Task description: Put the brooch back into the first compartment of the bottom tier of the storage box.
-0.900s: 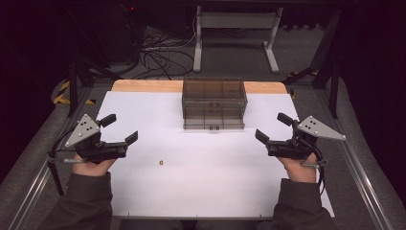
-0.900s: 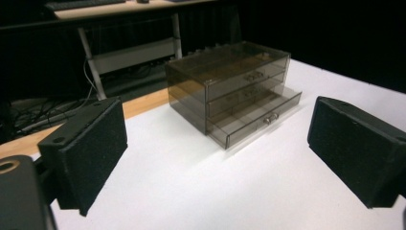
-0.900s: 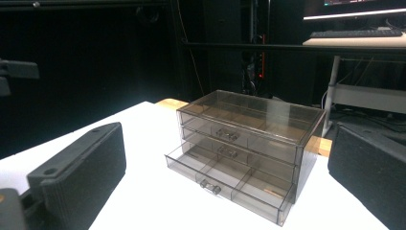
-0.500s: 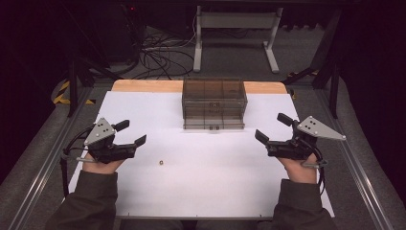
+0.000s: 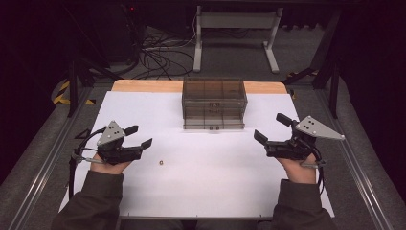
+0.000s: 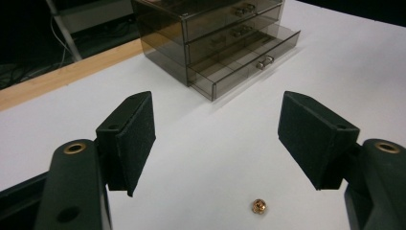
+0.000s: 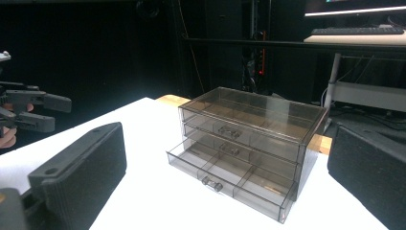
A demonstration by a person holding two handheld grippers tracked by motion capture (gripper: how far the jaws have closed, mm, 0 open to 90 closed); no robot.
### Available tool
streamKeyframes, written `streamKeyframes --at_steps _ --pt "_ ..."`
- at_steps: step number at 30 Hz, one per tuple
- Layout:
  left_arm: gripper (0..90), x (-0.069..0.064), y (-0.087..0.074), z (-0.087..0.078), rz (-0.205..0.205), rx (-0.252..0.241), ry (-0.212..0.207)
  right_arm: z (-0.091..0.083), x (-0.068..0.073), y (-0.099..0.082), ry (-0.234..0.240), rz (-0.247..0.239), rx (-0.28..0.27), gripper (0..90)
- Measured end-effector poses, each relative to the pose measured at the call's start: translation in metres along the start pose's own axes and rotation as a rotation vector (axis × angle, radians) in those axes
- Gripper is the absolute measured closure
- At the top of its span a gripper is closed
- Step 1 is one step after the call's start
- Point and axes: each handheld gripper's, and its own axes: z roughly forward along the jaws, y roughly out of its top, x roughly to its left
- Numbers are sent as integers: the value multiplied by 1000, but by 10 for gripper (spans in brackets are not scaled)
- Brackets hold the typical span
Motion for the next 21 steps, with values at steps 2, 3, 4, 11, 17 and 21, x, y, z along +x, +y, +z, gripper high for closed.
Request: streamKeyframes --at_steps 2,3,4,11,17,21 --pt "305 -1 -1 3 -1 15 -6 0 0 0 -1 -2 2 4" --pt "307 -1 -2 4 4 21 -5 0 0 0 -1 -1 1 4" --pt "309 -2 -3 6 5 28 -7 0 1 0 -1 -2 1 4" --pt "328 -1 -9 15 4 73 -14 1 1 0 -3 -7 10 4" --pt "365 -2 -13 21 10 114 -25 0 0 0 -13 0 12 4" --pt "389 -3 -15 25 14 141 -36 1 0 0 -13 2 14 4"
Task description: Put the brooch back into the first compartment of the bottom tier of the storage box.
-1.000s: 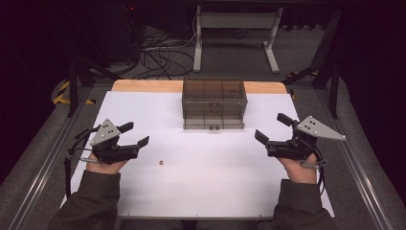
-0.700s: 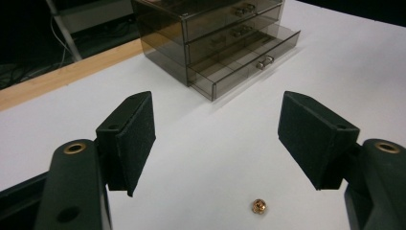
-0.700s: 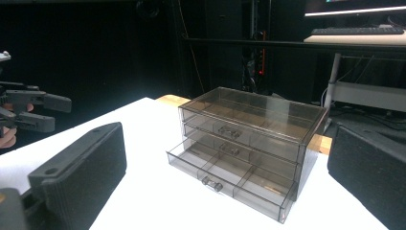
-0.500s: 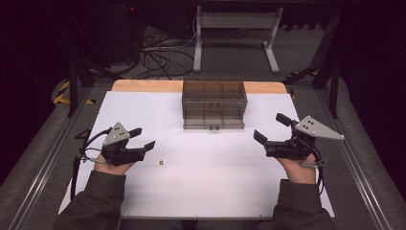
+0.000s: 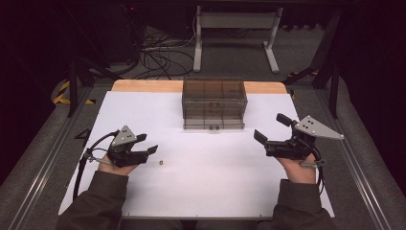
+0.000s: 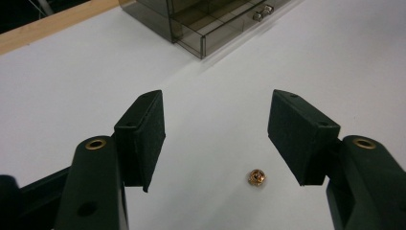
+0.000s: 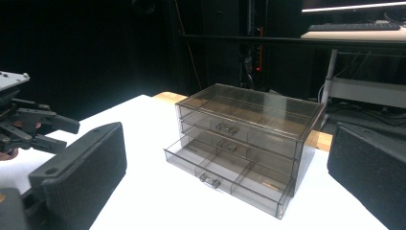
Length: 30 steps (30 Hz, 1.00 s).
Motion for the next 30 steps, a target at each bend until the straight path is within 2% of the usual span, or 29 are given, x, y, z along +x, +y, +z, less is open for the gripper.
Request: streamKeyframes --at_steps 10,19,22,26,30 --pt "498 -3 -4 9 30 53 -39 0 0 0 3 2 5 4" --pt "593 -7 -7 20 34 104 -91 0 1 1 7 1 7 5" --pt "608 -8 -8 23 34 121 -104 1 1 1 10 -2 9 5" --pt "636 -8 -11 28 54 143 -119 1 1 1 14 -2 10 5" --pt "648 -9 -13 33 51 168 -131 1 1 1 16 -2 11 5"
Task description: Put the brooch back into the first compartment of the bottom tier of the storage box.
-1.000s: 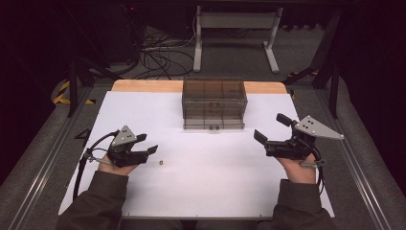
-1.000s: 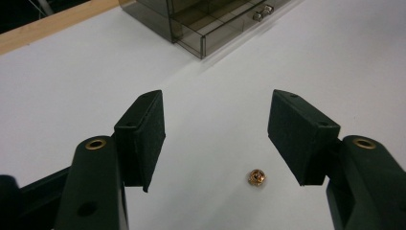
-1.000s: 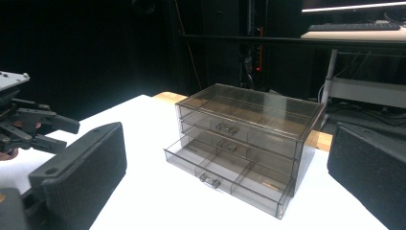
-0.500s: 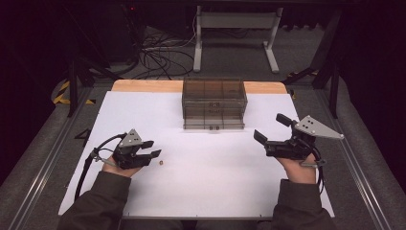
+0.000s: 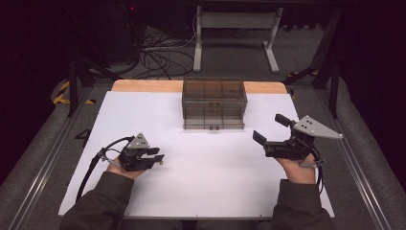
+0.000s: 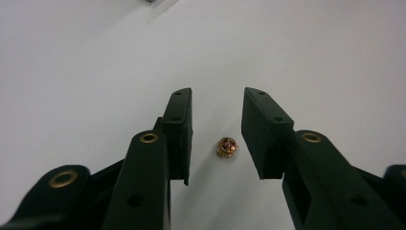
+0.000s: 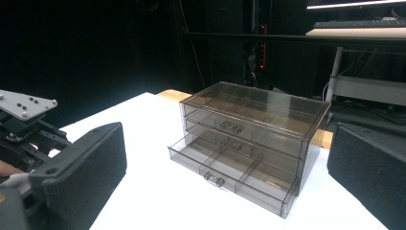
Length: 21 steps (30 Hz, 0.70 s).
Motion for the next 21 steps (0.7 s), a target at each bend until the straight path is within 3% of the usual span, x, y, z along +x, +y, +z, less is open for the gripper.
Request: streamKeyframes --at_steps 21 --pt "731 0 -5 18 12 90 -32 1 1 0 5 -2 5 5"
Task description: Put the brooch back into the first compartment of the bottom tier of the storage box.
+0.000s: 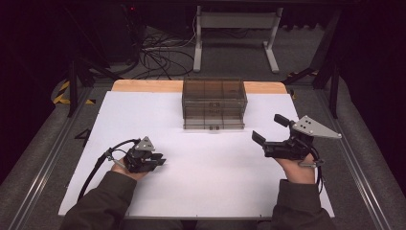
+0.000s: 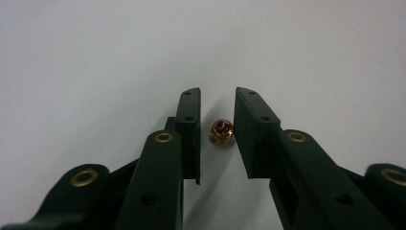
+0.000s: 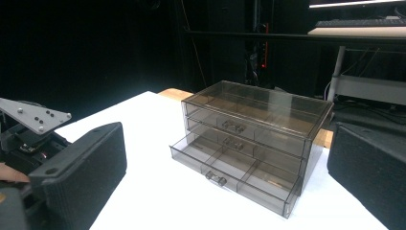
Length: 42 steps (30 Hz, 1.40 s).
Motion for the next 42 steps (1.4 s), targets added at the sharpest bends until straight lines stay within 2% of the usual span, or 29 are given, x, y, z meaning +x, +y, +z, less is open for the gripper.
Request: streamKeyframes --at_steps 5,15,27,31,35,42 --pt "792 0 0 0 1 -2 -11 -1 0 1 1 -3 -2 5" --pt "797 -1 0 -1 12 -7 2 0 1 1 2 -3 -2 5" --pt "799 -5 5 -10 13 -77 32 1 2 1 5 -4 4 5" --pt "800 -8 8 -12 25 -101 38 0 1 1 3 -4 4 5" --pt "800 -13 14 -12 45 -108 40 0 2 1 3 -6 3 5" --pt "800 -18 23 -12 53 -127 47 -2 1 1 -1 -1 0 5"
